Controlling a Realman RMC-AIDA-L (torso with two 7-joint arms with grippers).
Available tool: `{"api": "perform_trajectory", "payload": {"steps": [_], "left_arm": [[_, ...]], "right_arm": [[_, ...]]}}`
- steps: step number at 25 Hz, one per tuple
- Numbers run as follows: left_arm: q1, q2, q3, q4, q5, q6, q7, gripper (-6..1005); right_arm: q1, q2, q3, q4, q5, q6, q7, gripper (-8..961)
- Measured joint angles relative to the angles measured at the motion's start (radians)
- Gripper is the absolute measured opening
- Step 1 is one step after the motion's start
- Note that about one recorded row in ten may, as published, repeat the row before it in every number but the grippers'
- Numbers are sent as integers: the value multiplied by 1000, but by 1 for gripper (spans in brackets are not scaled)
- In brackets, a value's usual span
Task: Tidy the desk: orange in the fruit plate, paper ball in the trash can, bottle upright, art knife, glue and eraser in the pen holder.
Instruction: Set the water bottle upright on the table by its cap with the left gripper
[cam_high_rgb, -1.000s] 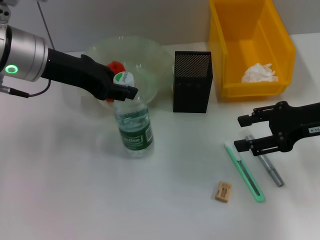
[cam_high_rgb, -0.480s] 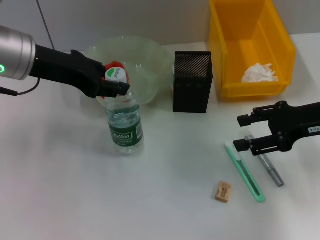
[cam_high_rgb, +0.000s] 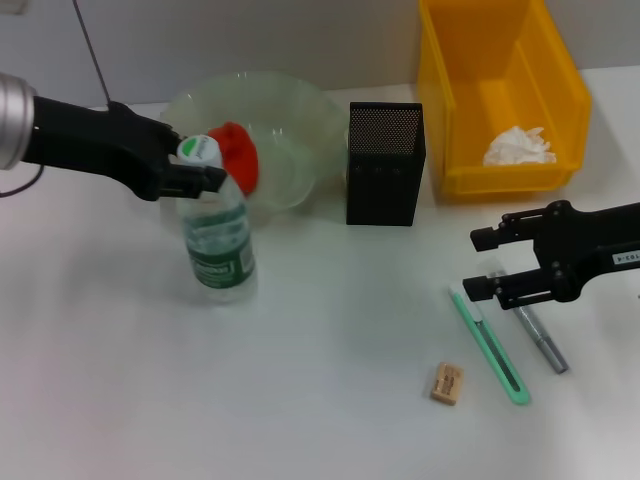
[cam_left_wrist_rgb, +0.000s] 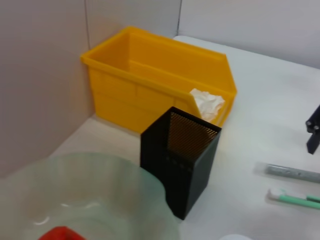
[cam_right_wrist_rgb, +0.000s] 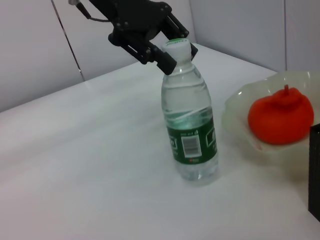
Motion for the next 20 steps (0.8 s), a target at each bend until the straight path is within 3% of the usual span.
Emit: {"api": "perform_trajectory", "payload": {"steps": [7,20], "left_arm": [[20,10,-38,10,5,-13,5,442],[40,10,-66,-3,8,-51,15,442]], "right_arm": [[-4,2,0,5,20,1,-12,697],[-22,5,1,42,96,20,-88,695]]}}
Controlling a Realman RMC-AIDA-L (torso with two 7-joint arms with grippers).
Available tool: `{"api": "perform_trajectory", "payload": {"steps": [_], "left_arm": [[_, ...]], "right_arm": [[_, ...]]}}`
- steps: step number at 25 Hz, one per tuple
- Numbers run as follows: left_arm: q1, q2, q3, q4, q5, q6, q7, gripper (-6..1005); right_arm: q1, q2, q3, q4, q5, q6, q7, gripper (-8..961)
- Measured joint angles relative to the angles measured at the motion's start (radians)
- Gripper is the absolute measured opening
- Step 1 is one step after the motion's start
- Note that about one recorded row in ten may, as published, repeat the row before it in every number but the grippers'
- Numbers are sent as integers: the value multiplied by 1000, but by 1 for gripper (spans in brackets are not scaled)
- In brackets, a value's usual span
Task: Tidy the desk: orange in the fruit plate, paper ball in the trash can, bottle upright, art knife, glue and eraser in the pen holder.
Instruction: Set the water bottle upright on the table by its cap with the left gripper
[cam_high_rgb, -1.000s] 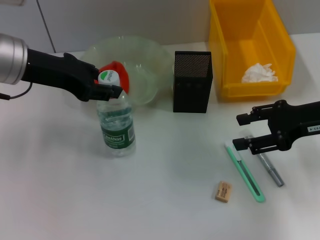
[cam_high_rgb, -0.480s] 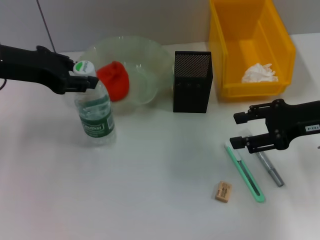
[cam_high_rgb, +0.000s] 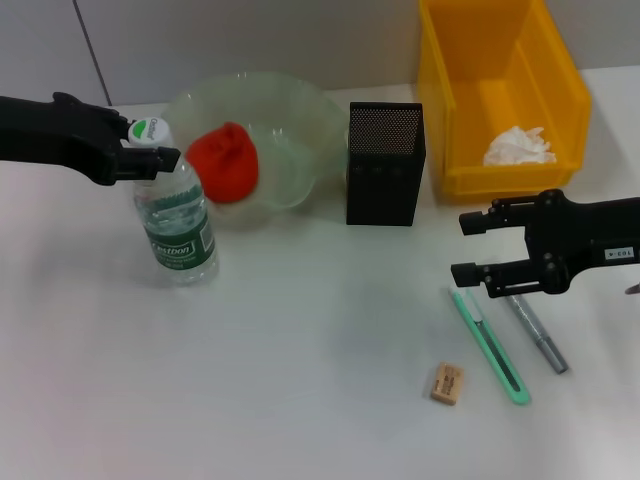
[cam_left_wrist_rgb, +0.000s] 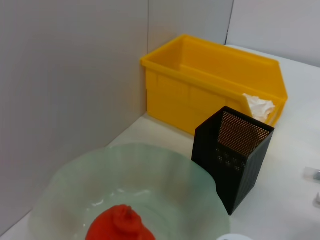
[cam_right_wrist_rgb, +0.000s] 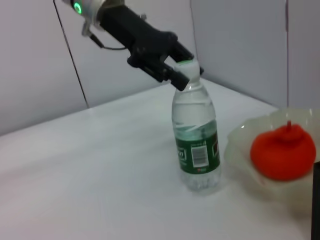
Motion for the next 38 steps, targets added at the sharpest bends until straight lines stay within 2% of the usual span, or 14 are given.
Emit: {"api": "perform_trajectory", "payload": {"steps": [12,38], "left_arm": [[22,-1,0,-1,2,-47,-8,443],[29,-3,7,-2,2,-58,0,442]], "right_arm": [[-4,-1,0,20,3,13,-18,693],[-7,-2,-2,21,4,12,-13,689]]}}
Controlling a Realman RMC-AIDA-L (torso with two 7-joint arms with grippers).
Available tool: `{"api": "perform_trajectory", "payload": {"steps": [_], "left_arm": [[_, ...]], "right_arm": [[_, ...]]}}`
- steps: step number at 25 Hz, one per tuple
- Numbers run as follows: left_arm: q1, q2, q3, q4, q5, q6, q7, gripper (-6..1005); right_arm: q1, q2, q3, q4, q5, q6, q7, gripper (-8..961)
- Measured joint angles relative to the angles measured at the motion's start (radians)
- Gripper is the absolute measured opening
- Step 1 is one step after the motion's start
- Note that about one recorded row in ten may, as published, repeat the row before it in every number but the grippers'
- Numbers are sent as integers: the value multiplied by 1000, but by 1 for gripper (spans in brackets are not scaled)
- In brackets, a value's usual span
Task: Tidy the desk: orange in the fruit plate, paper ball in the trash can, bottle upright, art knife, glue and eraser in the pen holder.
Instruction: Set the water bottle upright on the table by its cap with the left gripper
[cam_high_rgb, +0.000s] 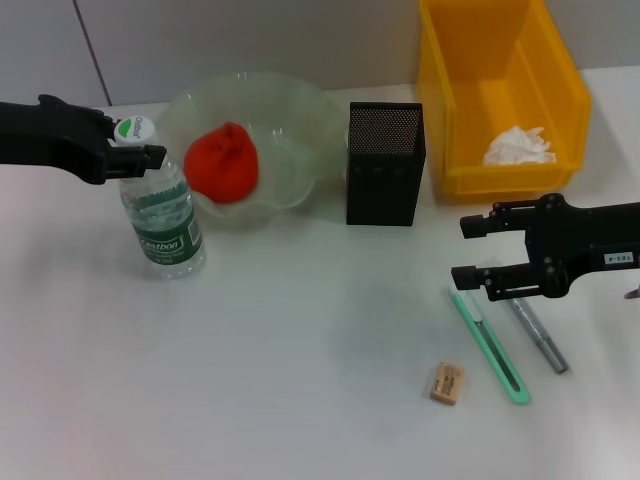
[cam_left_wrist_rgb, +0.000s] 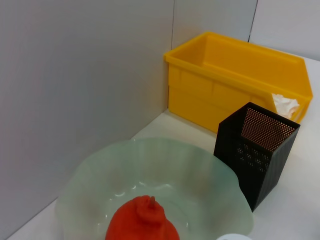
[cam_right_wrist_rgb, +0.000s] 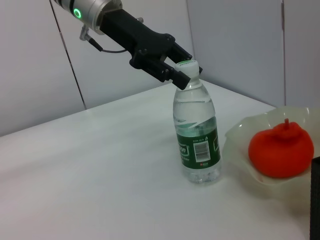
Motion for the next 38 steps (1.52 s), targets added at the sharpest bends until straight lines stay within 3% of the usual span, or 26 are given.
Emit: {"api": "perform_trajectory", "payload": {"steps": [19,25,29,34,38], "left_arm": [[0,-6,3,5,12,-16,0,474],[0,-8,4,9,14,-15,0,681],[-1,-6,0,9,14,-18,-3,758],[0,-5,-5,11,14,-20,-8,784],[0,-3,-64,20,-44,0,-11,805]], "right_arm": [[1,-1,0,0,0,-1,4,686],[0,0,0,0,0,-1,5,685],[0,0,0,0,0,-1,5,685],[0,0,0,0,0,0,5,684],[0,1,0,2,0,0,7,683]]}}
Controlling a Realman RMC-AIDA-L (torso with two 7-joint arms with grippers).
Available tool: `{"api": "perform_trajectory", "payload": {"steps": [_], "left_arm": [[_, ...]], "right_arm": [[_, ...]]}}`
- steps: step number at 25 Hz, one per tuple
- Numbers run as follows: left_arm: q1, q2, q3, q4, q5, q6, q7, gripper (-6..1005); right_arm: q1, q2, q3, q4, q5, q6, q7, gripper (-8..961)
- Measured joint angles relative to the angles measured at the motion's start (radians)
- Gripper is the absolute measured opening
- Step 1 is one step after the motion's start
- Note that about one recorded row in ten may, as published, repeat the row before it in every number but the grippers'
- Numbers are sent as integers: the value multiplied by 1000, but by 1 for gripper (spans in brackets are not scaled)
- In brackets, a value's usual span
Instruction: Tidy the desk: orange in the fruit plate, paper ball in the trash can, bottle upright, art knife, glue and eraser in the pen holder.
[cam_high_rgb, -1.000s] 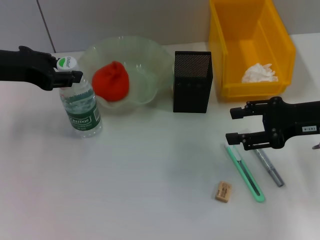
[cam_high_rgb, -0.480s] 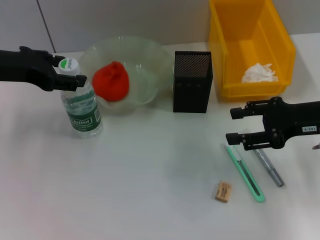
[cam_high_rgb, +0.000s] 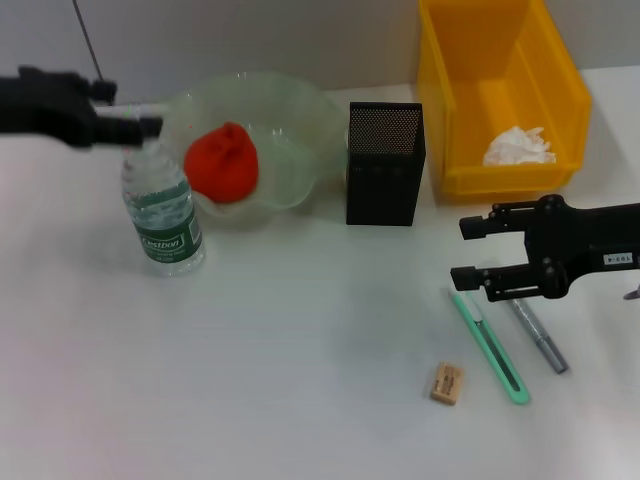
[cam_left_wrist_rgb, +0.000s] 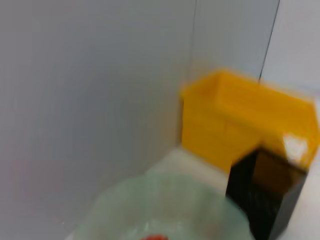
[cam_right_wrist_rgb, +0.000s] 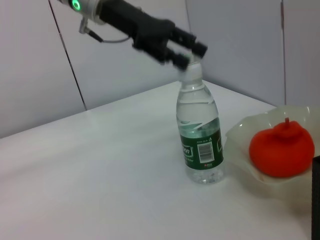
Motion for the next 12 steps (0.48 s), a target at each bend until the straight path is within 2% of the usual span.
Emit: {"api": "perform_trajectory", "payload": {"steps": [1,2,5,9,12], "left_arm": [[0,11,-45,2,-76,36,-1,804],[0,11,-45,2,-76,36,-1,803],[3,32,-111,-10,-215,130,-2,800],[8,62,-140,-74,-386,295,1,800],[9,62,-136,-122,-441,393,26,799]], "right_arm": [[0,0,0,1,0,0,1,683],[0,0,0,1,0,0,1,683],[0,2,0,1,0,-1,4,683],[4,2,0,1,1,-2,15,682],[6,2,0,1,2,-2,20,682]]}}
